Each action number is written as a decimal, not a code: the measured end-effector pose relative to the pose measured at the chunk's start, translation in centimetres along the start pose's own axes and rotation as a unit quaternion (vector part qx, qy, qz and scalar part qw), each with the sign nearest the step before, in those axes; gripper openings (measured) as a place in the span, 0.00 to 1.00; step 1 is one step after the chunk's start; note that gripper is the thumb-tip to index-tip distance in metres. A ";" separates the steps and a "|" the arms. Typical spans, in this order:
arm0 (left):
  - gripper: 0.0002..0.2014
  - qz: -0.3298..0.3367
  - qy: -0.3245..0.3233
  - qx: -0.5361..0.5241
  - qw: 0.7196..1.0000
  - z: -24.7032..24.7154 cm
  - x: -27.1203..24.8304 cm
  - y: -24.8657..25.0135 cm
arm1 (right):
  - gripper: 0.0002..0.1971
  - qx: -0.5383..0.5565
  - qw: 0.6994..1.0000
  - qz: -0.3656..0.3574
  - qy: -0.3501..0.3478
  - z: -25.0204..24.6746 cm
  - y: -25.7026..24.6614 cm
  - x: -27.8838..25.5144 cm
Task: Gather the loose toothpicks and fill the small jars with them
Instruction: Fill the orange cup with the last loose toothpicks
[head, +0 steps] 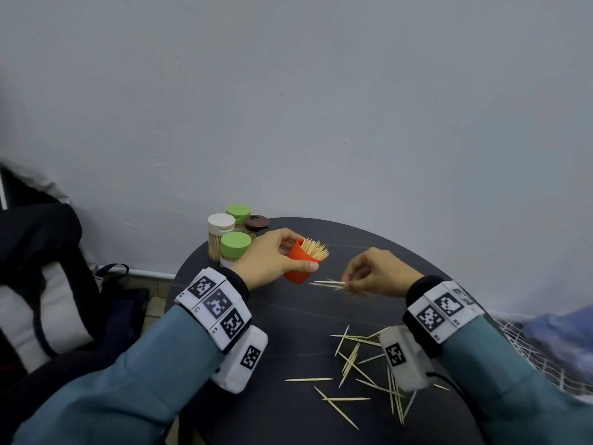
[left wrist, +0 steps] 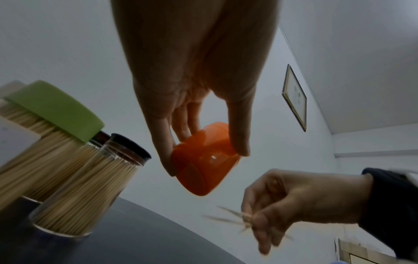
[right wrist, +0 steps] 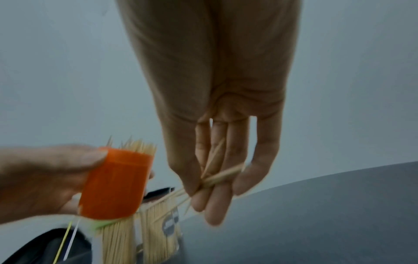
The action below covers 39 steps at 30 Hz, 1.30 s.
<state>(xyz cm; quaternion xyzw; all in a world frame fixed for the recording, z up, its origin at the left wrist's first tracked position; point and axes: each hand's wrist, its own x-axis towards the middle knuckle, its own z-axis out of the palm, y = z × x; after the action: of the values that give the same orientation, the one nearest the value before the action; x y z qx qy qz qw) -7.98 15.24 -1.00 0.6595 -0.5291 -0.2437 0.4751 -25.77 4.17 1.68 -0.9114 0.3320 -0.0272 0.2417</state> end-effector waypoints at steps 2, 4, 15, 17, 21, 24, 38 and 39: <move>0.28 -0.003 -0.006 0.004 1.000 0.1 0.0 0.1 | 0.07 0.023 0.999 -0.009 0.037 -1.2 -0.1 -0.5; 0.28 -0.004 -0.012 0.007 1.000 0.2 0.1 0.0 | 0.09 0.039 0.997 -0.020 0.066 -2.4 -0.6 -1.0; 0.27 -0.001 -0.013 0.009 1.000 0.7 0.2 -0.5 | 0.05 -0.183 0.977 -0.091 0.062 -5.1 -6.0 -0.4; 0.27 0.000 -0.017 0.007 1.000 0.8 0.2 -0.6 | 0.04 -0.195 0.974 -0.109 0.042 -4.3 -6.9 0.2; 0.25 0.002 -0.021 -0.010 1.000 0.9 0.3 -0.8 | 0.09 -0.186 0.972 -0.144 0.023 -3.3 -7.5 1.2; 0.25 0.003 -0.022 -0.011 1.000 0.8 0.3 -0.8 | 0.11 -0.138 0.981 -0.132 0.028 -3.3 -7.2 1.5; 0.27 0.006 -0.035 -0.006 0.999 1.0 0.2 -0.6 | 0.07 -0.022 0.983 -0.143 0.114 -2.7 -5.5 1.5; 0.27 0.007 -0.035 -0.004 0.999 1.0 0.2 -0.5 | 0.08 -0.030 0.981 -0.137 0.134 -2.5 -5.4 1.5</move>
<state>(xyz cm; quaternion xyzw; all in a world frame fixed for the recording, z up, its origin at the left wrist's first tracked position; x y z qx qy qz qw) -8.50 14.65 -1.84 0.6449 -0.5489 -0.2661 0.4605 -21.90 5.74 6.21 -0.9431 0.2336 -0.1725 0.1618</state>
